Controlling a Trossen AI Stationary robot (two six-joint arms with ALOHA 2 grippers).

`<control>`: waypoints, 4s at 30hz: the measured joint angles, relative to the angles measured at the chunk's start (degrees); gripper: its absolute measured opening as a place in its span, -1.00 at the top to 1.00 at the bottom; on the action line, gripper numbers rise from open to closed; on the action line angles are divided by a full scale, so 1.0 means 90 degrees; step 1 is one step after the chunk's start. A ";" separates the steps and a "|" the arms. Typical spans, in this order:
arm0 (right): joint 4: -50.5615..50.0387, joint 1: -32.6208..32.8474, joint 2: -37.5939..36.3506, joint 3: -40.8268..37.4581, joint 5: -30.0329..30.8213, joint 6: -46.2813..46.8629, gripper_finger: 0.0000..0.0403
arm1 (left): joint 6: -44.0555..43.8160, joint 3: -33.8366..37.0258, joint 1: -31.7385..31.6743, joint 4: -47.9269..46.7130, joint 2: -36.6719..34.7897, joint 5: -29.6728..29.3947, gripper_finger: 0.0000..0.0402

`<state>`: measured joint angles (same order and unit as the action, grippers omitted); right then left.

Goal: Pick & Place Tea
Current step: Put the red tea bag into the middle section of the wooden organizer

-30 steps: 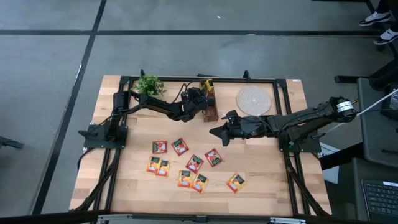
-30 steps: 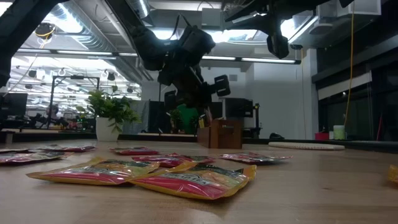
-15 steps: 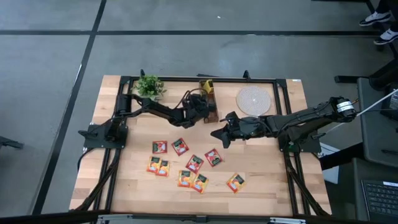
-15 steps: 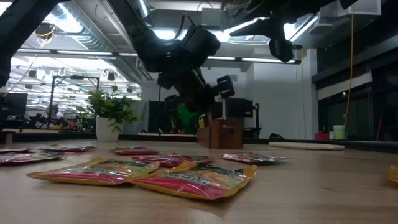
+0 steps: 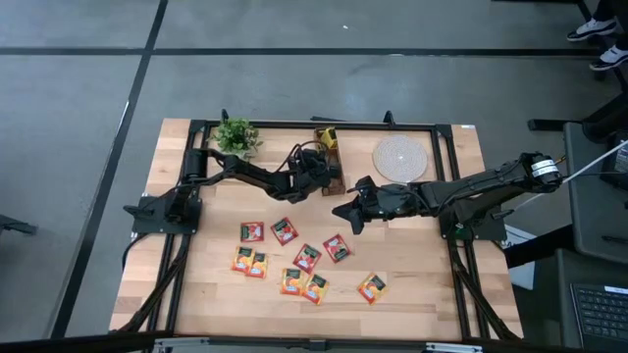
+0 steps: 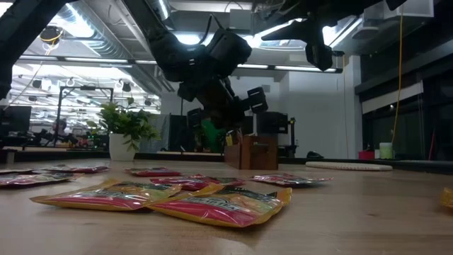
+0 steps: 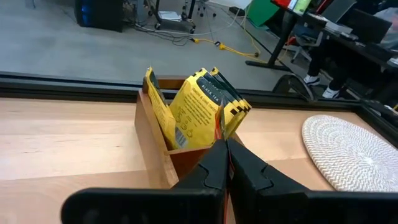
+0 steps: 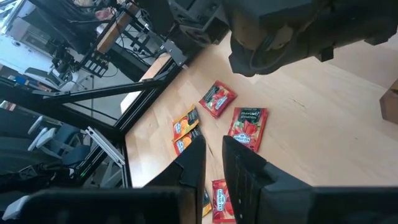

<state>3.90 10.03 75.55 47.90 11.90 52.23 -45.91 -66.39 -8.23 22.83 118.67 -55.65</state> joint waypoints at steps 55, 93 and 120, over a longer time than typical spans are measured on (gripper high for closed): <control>-0.2579 -0.0001 -0.1300 0.0002 0.0433 -0.1030 0.97 | 0.2235 0.0836 -0.0383 -0.0745 -0.1634 0.2023 0.99; -0.2591 -0.0018 -0.1297 0.0002 0.1059 -0.0833 0.95 | 0.0909 0.0991 -0.1596 -0.1478 -0.1365 0.5493 0.99; -0.2584 -0.0018 -0.1297 0.0002 0.1059 -0.0831 0.95 | 0.0341 0.0988 -0.1522 -0.0609 -0.1313 0.5806 0.99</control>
<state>-19.35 9.87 63.88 47.92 21.43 44.75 -42.84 -57.49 -21.93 17.35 106.86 -3.40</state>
